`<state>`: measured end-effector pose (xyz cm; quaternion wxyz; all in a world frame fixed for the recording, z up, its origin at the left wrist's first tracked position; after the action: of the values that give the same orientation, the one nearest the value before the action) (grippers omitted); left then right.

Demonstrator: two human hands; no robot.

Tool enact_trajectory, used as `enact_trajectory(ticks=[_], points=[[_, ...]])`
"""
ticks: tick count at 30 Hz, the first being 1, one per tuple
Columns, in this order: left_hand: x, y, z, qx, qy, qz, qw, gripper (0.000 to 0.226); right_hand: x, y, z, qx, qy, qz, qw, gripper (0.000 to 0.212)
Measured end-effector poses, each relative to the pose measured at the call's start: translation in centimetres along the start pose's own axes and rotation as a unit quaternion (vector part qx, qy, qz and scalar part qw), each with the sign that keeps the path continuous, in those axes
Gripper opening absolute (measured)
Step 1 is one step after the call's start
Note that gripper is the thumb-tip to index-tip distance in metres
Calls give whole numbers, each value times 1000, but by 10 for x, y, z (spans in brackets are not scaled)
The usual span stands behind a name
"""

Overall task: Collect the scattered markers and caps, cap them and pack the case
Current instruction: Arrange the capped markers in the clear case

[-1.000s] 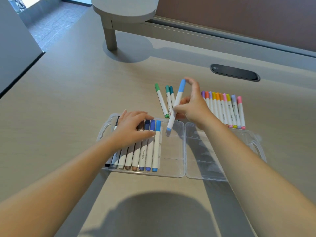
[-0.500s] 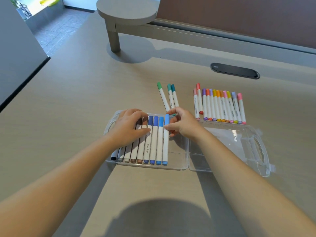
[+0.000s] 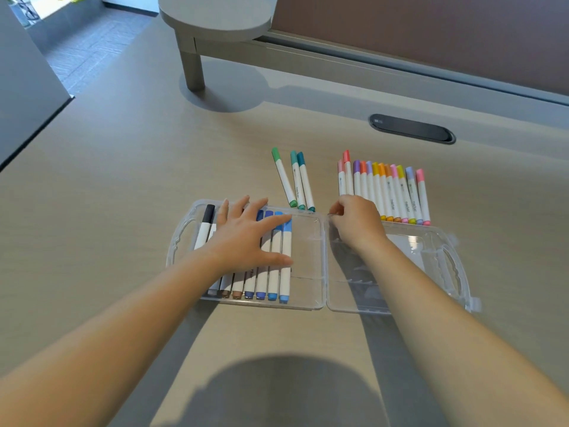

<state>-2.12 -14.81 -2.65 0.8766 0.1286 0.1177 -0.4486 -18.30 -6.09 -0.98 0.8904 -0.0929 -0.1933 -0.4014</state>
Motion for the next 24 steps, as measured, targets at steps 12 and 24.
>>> enact_trajectory(ticks=[12,24], points=[[23,3,7,8,-72,0,997,81,24,-23,3,112,-34,-5,993,16],[31,0,7,0,-79,-20,997,82,51,-56,-26,16,33,25,999,33]])
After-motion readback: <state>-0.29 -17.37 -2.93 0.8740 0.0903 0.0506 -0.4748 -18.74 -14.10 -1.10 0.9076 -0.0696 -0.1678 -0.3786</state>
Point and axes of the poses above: each hand's wrist, its own y-axis away from the middle knuckle, its own z-axis out of the back of the hand, x = y × z, the point moved 2 cm from there along -y, towards the middle knuckle, and after that the axes turned 12 degrees about -x, right-handed, at the moved point
